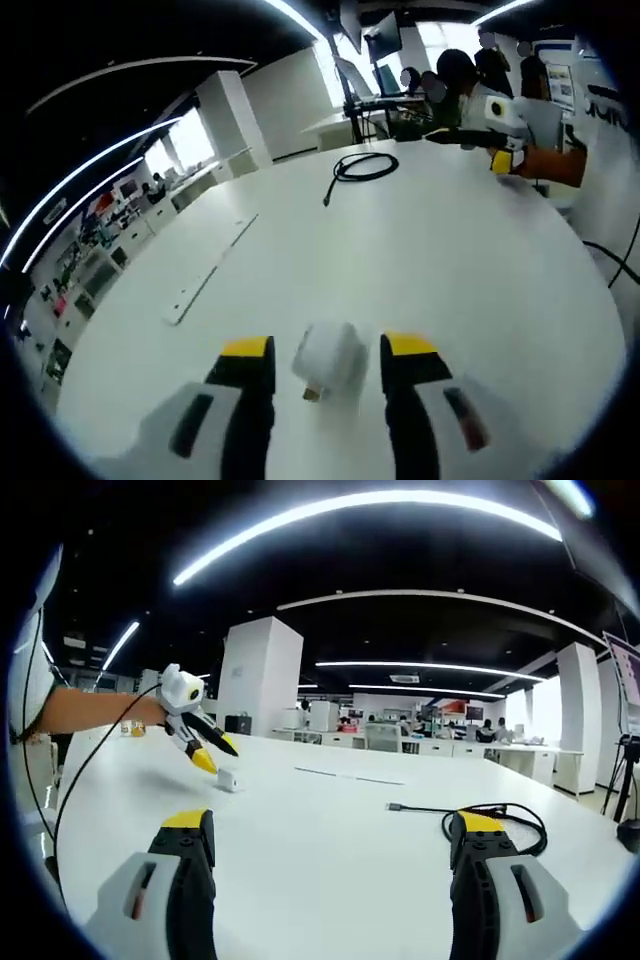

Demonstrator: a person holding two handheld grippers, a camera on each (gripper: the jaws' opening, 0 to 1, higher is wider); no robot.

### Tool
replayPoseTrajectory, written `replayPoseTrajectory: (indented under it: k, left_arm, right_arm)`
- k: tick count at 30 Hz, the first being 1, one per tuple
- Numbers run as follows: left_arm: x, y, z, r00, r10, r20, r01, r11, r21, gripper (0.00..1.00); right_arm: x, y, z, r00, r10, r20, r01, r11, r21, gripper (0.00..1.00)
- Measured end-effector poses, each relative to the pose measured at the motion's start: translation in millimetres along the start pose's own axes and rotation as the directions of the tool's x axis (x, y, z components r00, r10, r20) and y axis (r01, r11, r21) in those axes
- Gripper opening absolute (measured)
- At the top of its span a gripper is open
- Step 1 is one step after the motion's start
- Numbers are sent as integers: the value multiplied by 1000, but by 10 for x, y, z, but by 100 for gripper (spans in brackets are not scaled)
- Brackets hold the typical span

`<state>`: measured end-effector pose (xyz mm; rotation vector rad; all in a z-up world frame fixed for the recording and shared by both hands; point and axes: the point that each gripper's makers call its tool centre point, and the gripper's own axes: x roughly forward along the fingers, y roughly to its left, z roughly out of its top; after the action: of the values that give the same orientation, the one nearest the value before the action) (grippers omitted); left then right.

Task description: Plug the desk Type‑C cable into the charger adapter.

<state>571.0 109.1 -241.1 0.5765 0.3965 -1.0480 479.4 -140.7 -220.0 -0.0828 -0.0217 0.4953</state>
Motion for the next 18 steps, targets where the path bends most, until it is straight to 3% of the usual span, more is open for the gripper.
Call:
replayPoseTrajectory:
  k: [5, 8, 12, 18]
  left_arm:
    - [115, 14, -48, 997, -73, -32, 73, 997, -16, 36]
    - [156, -48, -47, 989, -137, -53, 136, 991, -10, 26]
    - [162, 81, -104, 981, -174, -89, 174, 985, -16, 24]
    - [201, 79, -158, 963, -220, -157, 220, 975, -15, 24]
  right_arm:
    - [7, 3, -26, 1000, 2, -5, -2, 1000, 4, 100]
    - [7, 2, -33, 1000, 5, -7, -5, 1000, 4, 100]
    - [5, -9, -51, 1000, 3, -8, -3, 1000, 13, 100]
    - [25, 11, -96, 1000, 11, -19, -10, 1000, 19, 100]
